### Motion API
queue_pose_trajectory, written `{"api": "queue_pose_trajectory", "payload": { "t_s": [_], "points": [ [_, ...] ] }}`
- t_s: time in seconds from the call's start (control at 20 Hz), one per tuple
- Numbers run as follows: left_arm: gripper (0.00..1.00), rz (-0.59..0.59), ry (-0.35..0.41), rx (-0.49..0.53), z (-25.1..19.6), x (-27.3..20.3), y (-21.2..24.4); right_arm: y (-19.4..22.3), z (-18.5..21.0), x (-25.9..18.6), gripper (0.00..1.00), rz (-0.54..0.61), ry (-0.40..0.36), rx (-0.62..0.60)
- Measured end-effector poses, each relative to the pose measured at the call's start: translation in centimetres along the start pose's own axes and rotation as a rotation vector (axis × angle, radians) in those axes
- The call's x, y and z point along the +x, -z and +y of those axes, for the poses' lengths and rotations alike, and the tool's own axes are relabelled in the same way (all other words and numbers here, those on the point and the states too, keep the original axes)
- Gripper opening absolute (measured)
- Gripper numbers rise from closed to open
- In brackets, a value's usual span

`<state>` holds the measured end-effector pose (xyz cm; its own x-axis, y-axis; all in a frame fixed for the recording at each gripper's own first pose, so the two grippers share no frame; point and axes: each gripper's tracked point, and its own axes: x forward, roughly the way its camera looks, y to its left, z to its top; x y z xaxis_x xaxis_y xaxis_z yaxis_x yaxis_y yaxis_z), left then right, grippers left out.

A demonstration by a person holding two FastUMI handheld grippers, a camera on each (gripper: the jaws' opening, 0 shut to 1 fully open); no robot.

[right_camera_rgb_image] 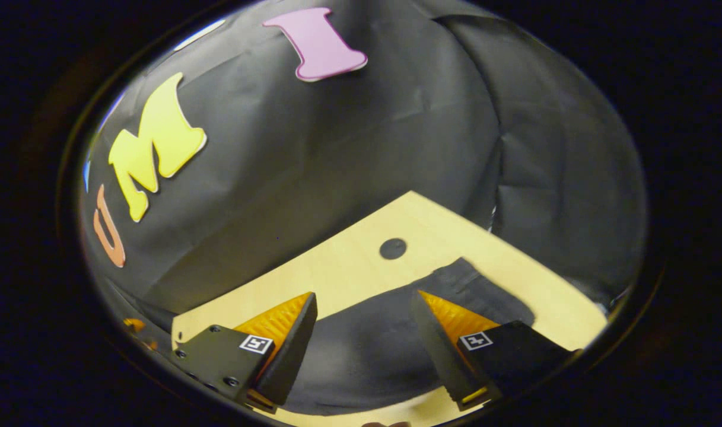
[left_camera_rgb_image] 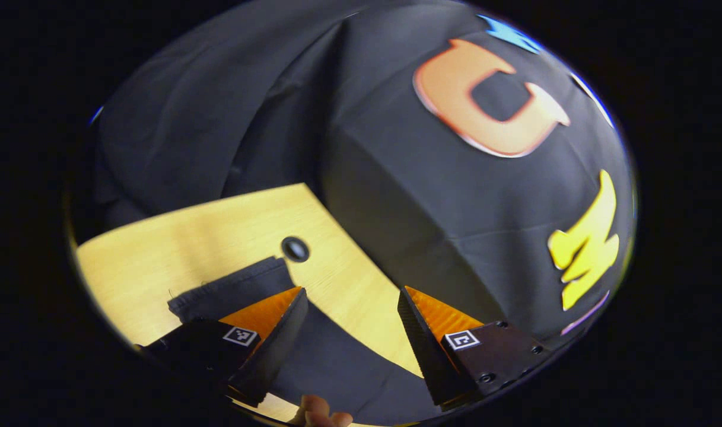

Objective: Grasp the waist and the cuffs of the jeans and fold them to make the two legs overlap; first hold the waist and fold one-third of the jeans toward the cuffs, then hold the cuffs and fold the remaining one-third in the same direction to finish folding.

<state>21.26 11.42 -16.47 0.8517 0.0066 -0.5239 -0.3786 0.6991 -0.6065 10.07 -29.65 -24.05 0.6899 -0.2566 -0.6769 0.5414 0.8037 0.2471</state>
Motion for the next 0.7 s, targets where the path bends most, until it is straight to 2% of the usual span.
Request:
{"api": "queue_pose_trajectory", "payload": {
  "t_s": [0.1, 0.35, 0.5, 0.7],
  "points": [
    [0.99, -0.049, 0.038, 0.133, -2.8, -2.8, -0.8, -0.1, -3.0, -2.0, 0.98, -0.03, 0.052, 0.002],
    [0.99, -0.182, 0.227, 0.393, -9.9, -11.1, -0.9, 5.3, -9.6, -4.6, 0.98, 0.086, 0.149, 0.156],
    [0.98, -0.298, 0.292, 0.531, -13.3, -16.3, -1.5, 7.1, -9.9, -4.6, 0.98, 0.132, 0.138, 0.303],
    [0.98, -0.361, 0.305, 0.683, -15.6, -20.2, 0.4, 8.8, -9.7, -3.2, 0.98, 0.193, 0.113, 0.492]
  ]
}}
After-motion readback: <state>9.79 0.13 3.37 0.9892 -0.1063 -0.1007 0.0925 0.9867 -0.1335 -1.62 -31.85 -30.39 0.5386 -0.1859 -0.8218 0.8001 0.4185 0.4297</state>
